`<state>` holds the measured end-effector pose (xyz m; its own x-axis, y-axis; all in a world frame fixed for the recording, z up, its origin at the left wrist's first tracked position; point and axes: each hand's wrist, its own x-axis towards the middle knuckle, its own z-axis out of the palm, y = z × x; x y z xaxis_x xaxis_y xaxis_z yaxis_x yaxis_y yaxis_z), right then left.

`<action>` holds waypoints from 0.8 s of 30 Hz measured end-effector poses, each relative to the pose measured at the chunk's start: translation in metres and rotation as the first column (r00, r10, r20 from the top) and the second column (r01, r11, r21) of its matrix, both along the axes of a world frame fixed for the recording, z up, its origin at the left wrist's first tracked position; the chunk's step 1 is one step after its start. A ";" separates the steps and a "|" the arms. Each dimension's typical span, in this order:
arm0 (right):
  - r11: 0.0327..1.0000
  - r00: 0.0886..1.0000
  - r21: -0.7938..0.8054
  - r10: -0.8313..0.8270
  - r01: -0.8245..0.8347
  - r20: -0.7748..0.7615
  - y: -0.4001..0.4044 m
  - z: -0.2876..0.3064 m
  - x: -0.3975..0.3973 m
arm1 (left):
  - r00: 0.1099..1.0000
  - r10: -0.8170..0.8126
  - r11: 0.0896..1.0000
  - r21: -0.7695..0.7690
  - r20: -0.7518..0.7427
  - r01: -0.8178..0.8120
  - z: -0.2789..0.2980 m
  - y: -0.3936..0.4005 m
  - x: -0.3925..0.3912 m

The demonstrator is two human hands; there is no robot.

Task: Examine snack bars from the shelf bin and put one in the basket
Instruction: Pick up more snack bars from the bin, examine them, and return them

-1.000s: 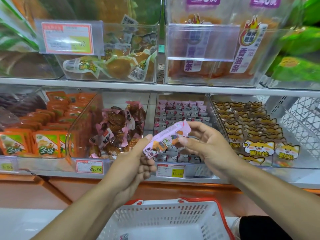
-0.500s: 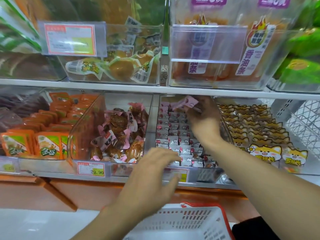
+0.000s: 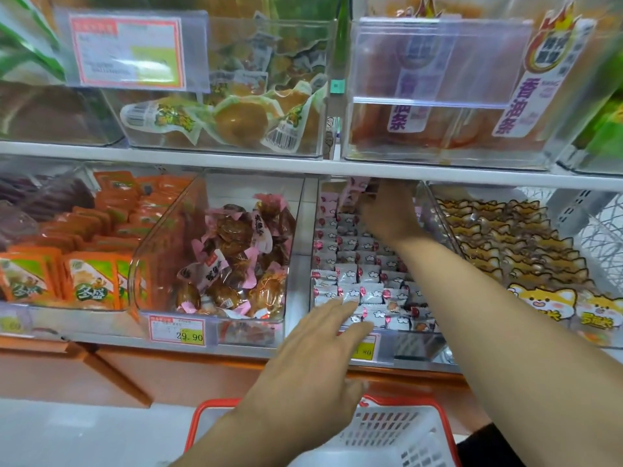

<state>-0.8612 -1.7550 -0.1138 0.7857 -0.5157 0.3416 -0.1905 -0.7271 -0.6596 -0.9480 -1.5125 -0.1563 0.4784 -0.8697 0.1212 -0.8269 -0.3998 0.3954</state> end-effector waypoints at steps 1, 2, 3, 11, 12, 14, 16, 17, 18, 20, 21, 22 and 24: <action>0.999 0.998 -0.007 0.046 -0.046 -0.043 -0.001 0.000 -0.001 | 1.000 0.001 1.000 -0.004 -0.004 -0.001 0.000 0.000 0.000; 0.995 0.992 -0.028 0.097 -0.100 -0.080 -0.002 -0.001 -0.002 | 1.000 0.003 1.000 -0.008 -0.008 -0.003 0.001 0.000 0.000; 0.987 0.984 -0.070 0.136 -0.144 -0.111 -0.001 -0.005 -0.004 | 1.000 0.005 1.000 -0.010 -0.011 -0.005 0.001 0.000 0.000; 0.930 0.996 -0.365 0.001 -0.033 -0.088 0.001 -0.016 0.014 | 1.000 0.007 1.000 0.024 -0.017 -0.006 -0.001 -0.003 -0.003; 0.940 0.999 -0.341 0.011 -0.022 -0.036 0.002 -0.013 0.017 | 1.000 0.003 1.000 0.030 -0.019 -0.003 -0.001 -0.002 -0.002; 0.951 0.997 -0.300 0.063 -0.076 -0.054 0.005 -0.012 0.022 | 1.000 -0.011 0.999 0.031 -0.017 0.011 -0.001 0.000 -0.001; 0.948 0.984 -0.286 0.098 -0.137 -0.148 0.010 -0.019 0.025 | 0.999 -0.029 0.999 0.030 -0.014 0.029 -0.001 0.001 0.000; 0.949 0.976 -0.280 0.089 -0.144 -0.199 0.012 -0.024 0.026 | 0.999 -0.034 0.999 0.033 -0.015 0.035 -0.001 0.001 0.000; 0.951 0.970 -0.277 0.074 -0.139 -0.231 0.014 -0.029 0.027 | 0.999 -0.036 0.999 0.032 -0.019 0.037 -0.002 0.002 0.000; 0.960 0.983 -0.267 0.040 -0.087 -0.177 0.016 -0.034 0.028 | 0.999 -0.036 0.999 0.016 -0.033 0.037 -0.003 0.002 0.000; 0.966 0.992 -0.255 0.018 -0.050 -0.125 0.016 -0.033 0.028 | 0.998 -0.038 0.999 0.005 -0.040 0.039 -0.004 0.003 0.000; 0.970 0.997 -0.243 -0.004 -0.017 -0.083 0.018 -0.031 0.028 | 0.998 -0.041 0.999 -0.009 -0.041 0.041 -0.004 0.003 0.000; 0.981 1.000 -0.191 -0.013 0.012 -0.005 0.023 -0.022 0.027 | 0.998 -0.033 0.999 -0.042 -0.046 0.031 -0.004 0.003 0.000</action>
<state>-0.8347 -1.7322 -0.1354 0.7821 -0.4513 0.4298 -0.2043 -0.8372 -0.5073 -0.9479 -1.5091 -0.1600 0.4564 -0.8794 0.1356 -0.8191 -0.3557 0.4500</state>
